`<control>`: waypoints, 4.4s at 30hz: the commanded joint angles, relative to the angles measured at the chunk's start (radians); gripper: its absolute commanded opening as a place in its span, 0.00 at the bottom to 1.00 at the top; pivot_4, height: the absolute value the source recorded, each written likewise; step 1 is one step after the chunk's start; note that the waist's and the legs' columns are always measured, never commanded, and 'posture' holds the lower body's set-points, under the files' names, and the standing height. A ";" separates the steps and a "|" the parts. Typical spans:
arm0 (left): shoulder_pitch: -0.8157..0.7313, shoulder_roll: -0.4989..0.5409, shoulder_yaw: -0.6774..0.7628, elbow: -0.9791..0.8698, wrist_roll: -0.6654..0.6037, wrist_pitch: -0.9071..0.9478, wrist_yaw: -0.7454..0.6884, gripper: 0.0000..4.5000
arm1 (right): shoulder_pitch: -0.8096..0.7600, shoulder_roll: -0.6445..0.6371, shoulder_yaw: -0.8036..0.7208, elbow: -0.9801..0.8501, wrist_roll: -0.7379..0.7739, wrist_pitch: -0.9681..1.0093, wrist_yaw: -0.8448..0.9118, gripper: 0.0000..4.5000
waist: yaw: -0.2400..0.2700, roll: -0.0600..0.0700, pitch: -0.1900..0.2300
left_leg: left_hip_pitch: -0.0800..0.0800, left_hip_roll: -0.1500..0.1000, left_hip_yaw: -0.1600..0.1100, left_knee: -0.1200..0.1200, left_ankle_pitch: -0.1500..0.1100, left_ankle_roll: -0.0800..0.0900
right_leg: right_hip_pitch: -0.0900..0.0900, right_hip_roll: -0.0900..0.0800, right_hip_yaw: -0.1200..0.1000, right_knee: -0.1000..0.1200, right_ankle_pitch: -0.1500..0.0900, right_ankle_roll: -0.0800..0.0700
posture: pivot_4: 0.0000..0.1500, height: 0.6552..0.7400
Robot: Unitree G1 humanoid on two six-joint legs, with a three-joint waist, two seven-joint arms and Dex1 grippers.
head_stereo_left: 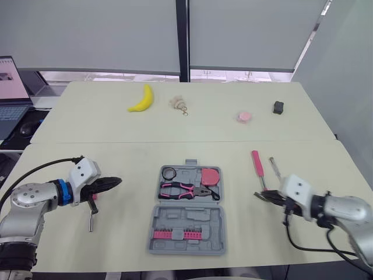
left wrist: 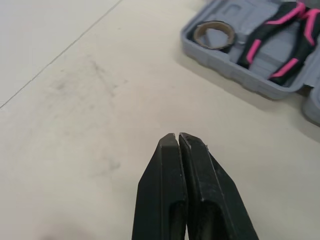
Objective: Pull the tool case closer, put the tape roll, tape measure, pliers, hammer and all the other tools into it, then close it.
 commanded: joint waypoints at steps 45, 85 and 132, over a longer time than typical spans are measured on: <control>0.264 0.115 0.364 -0.018 -0.041 0.123 0.106 1.00 | 0.048 -0.135 -0.291 0.295 0.066 -0.213 0.121 0.99 | -0.004 0.000 0.000 | 0.001 -0.001 0.002 -0.001 0.000 0.000 | 0.000 -0.002 0.001 -0.001 0.001 -0.001 | 1.00 1.00; 0.418 0.045 0.424 0.013 -0.092 0.060 0.031 1.00 | 0.142 -0.070 -0.351 0.119 0.192 -0.084 0.084 0.99 | -0.002 -0.002 -0.001 | 0.002 -0.001 0.002 0.000 0.000 0.000 | 0.001 -0.004 0.001 0.000 0.002 -0.001 | 1.00 1.00; -0.051 -0.150 -0.226 -0.590 -0.219 0.063 -0.195 1.00 | -0.461 0.393 0.029 0.680 -0.025 0.060 -0.548 0.86 | -0.003 0.001 -0.003 | 0.001 -0.002 -0.001 0.002 0.000 0.000 | 0.001 0.003 0.005 0.000 0.006 0.001 | 1.00 1.00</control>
